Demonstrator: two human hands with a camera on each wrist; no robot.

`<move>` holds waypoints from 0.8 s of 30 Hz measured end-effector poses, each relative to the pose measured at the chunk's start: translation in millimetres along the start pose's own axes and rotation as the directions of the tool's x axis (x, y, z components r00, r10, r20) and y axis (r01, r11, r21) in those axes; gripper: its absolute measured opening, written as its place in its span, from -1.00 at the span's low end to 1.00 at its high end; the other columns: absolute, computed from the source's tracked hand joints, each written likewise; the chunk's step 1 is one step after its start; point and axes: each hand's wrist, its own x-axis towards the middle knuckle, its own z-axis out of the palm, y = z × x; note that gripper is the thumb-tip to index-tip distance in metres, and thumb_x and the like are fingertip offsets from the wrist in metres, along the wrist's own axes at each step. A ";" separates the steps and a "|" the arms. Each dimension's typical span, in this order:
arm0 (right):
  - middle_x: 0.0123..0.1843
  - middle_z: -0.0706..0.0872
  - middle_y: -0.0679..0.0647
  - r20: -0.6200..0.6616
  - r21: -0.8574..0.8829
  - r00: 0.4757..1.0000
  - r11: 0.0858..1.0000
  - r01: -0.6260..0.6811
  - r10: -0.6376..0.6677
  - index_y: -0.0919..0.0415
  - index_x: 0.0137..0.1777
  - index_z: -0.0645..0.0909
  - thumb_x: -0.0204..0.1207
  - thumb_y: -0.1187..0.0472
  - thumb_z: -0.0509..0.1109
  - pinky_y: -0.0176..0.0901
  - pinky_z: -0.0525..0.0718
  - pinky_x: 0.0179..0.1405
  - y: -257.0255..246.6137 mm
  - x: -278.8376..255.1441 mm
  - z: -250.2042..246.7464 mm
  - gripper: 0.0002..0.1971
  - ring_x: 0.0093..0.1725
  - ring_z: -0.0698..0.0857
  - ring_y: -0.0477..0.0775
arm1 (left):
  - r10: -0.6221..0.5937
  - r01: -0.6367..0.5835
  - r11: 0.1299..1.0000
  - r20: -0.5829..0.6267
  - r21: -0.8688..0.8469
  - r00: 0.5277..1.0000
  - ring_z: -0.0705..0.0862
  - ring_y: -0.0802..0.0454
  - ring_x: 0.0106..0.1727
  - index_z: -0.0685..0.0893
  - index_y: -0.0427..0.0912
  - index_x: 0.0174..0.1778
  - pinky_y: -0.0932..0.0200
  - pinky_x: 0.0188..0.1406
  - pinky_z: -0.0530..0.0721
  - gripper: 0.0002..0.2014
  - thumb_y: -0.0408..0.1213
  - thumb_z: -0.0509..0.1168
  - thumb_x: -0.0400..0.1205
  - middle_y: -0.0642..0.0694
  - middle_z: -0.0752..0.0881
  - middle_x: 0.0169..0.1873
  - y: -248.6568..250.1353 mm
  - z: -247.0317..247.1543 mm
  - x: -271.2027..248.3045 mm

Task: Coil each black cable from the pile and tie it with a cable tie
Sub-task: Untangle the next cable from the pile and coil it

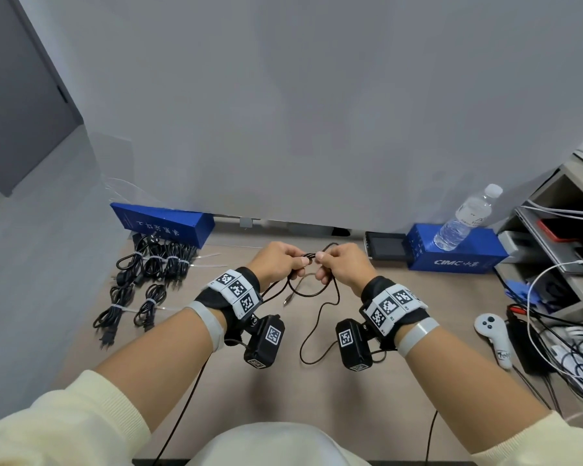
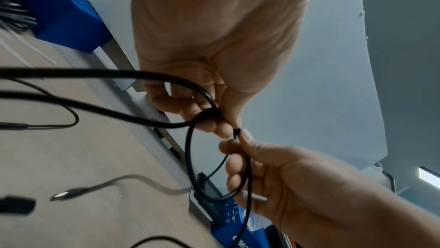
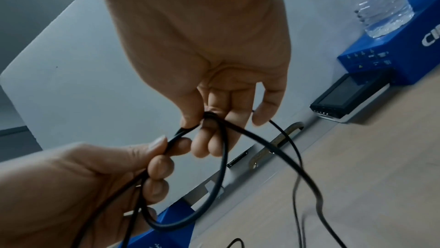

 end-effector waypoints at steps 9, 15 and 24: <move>-0.35 0.85 0.05 -0.037 -0.244 0.999 0.970 0.021 -0.031 0.17 -0.22 0.79 0.68 0.04 0.35 -0.10 0.76 -0.04 16.6 5.8 -1.5 -0.67 -0.36 0.74 -0.08 | -0.046 0.048 0.998 -0.050 0.040 0.998 0.56 0.07 -0.40 0.77 -0.25 -0.08 0.19 -0.23 0.56 -0.89 -0.29 0.40 0.68 -0.09 0.79 -0.40 -4.3 -3.9 1.2; -0.43 0.82 0.02 -0.174 -0.301 0.984 0.950 -0.087 0.035 0.18 -0.32 0.76 0.64 0.04 0.30 0.00 0.80 0.00 34.0 14.5 -16.2 -0.63 -0.28 0.82 0.02 | -0.059 0.051 0.997 -0.136 -0.061 0.989 0.69 0.11 -0.43 0.68 -0.30 -0.09 0.23 -0.21 0.70 -0.85 -0.37 0.26 0.76 -0.20 0.77 -0.30 -0.5 -16.2 -1.8; -0.37 0.75 0.17 -0.144 -0.259 0.956 0.922 -0.288 0.258 0.25 -0.34 0.64 0.54 0.21 0.35 0.00 0.66 -0.19 63.2 19.8 -24.1 -0.77 -0.32 0.68 0.18 | -0.057 0.011 0.956 -0.149 -0.293 0.987 0.57 0.13 -0.43 0.56 -0.09 -0.09 0.13 -0.34 0.35 -0.84 -0.10 0.26 0.74 0.01 0.68 -0.43 3.0 -27.0 -4.4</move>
